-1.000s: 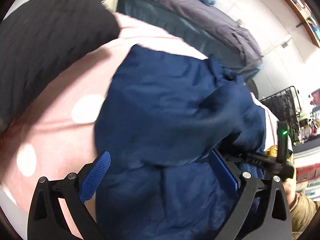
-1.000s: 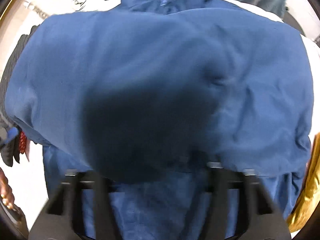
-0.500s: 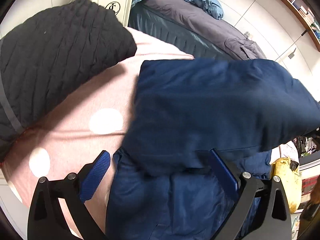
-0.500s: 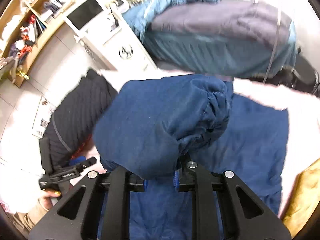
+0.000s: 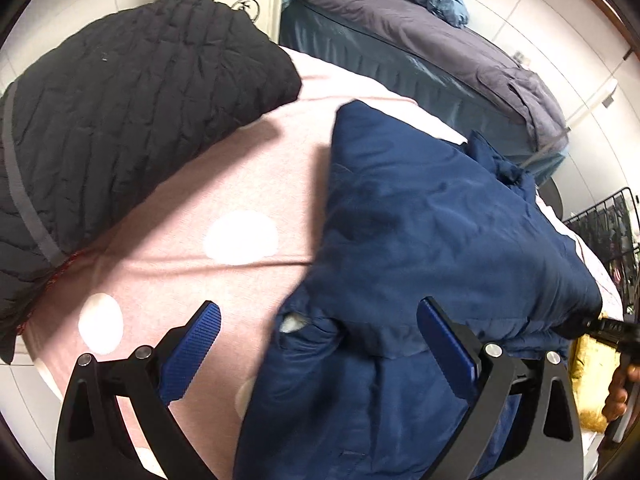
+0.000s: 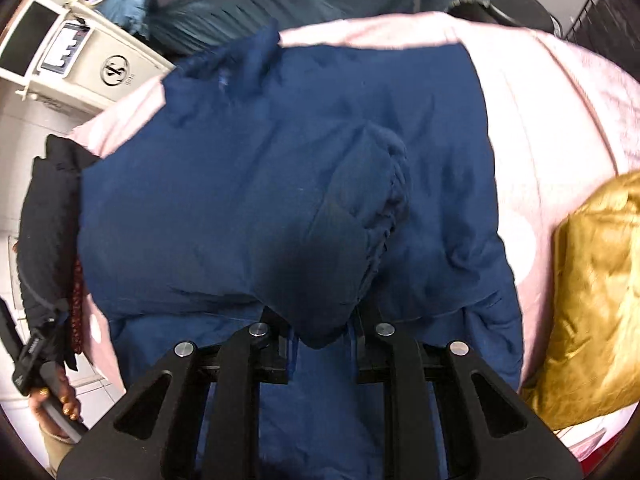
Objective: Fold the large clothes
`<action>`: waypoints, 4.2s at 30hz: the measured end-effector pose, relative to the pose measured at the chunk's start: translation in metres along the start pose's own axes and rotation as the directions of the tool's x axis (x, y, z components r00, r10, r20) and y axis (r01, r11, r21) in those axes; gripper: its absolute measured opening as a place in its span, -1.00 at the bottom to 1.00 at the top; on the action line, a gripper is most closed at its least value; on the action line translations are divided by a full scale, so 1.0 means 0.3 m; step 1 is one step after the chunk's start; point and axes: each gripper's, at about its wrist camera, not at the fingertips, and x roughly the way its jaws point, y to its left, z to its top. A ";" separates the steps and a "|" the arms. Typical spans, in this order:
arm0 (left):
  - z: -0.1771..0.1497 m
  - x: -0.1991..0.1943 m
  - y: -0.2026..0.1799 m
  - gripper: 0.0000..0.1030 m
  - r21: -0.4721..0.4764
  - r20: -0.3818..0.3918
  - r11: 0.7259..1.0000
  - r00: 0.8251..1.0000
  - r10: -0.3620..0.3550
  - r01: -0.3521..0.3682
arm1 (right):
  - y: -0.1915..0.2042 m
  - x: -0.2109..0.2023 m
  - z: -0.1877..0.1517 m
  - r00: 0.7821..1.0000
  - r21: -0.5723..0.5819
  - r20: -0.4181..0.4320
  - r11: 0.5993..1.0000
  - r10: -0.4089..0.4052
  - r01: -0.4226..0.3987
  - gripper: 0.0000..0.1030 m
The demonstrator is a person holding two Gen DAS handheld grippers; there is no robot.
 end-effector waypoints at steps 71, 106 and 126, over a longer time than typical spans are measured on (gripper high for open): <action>-0.037 0.182 -0.102 0.88 0.241 -0.013 0.963 0.992 0.126 -0.119 | -0.042 0.078 -0.212 0.966 -0.152 0.159 0.962 -0.204 0.228 0.91; -0.755 0.114 0.244 0.84 -0.005 -0.361 0.977 0.911 -0.201 0.213 | -0.836 -0.149 -0.926 0.999 0.116 -0.025 0.993 -0.030 0.033 0.78; -0.939 0.094 0.181 -0.15 -0.050 -0.455 0.950 0.840 -0.296 0.308 | -0.847 -0.042 -1.065 0.945 0.093 -0.199 0.965 0.261 -0.247 -0.31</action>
